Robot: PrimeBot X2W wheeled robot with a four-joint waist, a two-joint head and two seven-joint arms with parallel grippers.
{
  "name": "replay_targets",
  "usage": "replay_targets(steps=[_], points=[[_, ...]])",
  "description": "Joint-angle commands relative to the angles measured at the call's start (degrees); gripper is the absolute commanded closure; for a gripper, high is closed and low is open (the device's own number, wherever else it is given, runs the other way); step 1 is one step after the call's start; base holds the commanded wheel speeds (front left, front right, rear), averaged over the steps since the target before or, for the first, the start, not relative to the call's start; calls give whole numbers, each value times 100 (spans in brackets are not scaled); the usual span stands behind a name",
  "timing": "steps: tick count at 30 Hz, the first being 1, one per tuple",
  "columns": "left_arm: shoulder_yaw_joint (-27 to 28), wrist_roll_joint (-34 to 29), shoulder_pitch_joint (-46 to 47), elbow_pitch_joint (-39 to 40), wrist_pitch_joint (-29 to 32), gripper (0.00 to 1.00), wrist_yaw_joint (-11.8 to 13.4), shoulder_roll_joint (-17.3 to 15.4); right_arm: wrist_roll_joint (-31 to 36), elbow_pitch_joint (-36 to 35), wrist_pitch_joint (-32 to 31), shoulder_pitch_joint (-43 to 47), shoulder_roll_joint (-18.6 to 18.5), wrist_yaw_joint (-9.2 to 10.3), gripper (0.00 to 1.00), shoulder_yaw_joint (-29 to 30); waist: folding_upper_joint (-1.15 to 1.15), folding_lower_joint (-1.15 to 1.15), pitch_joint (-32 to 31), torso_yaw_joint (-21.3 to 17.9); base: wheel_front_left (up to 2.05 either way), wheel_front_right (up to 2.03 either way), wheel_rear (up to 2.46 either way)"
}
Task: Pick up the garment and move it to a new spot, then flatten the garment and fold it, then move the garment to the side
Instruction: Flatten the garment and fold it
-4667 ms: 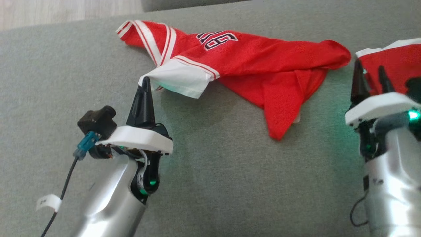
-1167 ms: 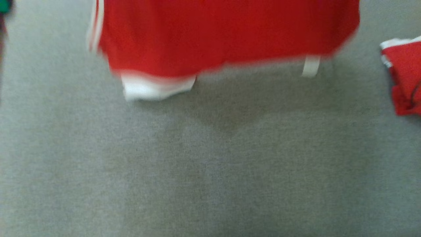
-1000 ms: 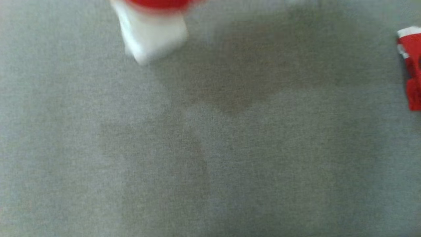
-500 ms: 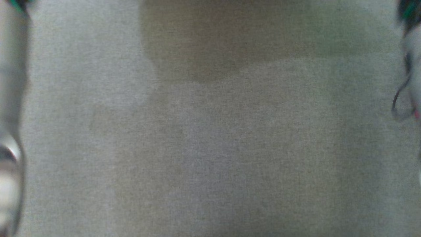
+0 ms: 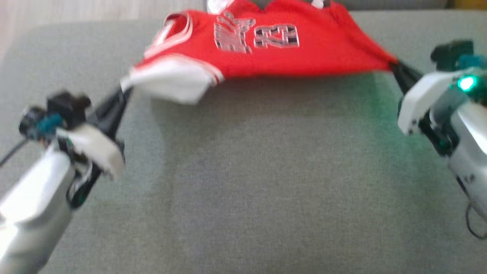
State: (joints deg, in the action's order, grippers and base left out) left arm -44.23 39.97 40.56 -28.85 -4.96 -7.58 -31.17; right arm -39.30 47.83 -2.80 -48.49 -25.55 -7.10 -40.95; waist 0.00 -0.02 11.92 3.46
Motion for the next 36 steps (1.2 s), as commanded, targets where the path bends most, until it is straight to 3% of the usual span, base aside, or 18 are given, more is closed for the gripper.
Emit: replay_targets(steps=[1, 9, 17, 22, 30, 36], points=[[91, 29, -14, 513, 246, 100, 10, -579, -203, -277, -177, 150, -236, -39, 100, -242, 0, 2, -284, 18, 0, 0, 0], [-114, 540, -1094, 2008, 1320, 100, 167, -1501, -868, -732, -546, 659, -654, -39, 100, -848, 0, 2, -811, -57, 0, 0, 0], [-110, 1391, -1987, 3830, 2361, 100, 671, -2419, -1709, -1385, -1136, 1125, -1042, -39, 100, -1329, 0, 2, -1326, -119, 0, 0, 0], [-152, 1790, -2394, 4640, 2765, 100, 951, -2829, -2224, -1980, -1608, 1400, -1339, -39, 100, -1520, 0, 2, -1479, -188, 0, 0, 0], [-90, 1592, -2361, 4701, 2580, 100, 1254, -2688, -2466, -2362, -1590, 1599, -1541, -39, 100, -1416, 0, 2, -1387, -243, 0, 0, 0], [-134, 1334, -1973, 4226, 2671, 100, 1158, -2472, -2395, -2312, -1549, 1462, -1372, -39, 100, -1306, 0, 2, -1179, -258, 0, 0, 0]])
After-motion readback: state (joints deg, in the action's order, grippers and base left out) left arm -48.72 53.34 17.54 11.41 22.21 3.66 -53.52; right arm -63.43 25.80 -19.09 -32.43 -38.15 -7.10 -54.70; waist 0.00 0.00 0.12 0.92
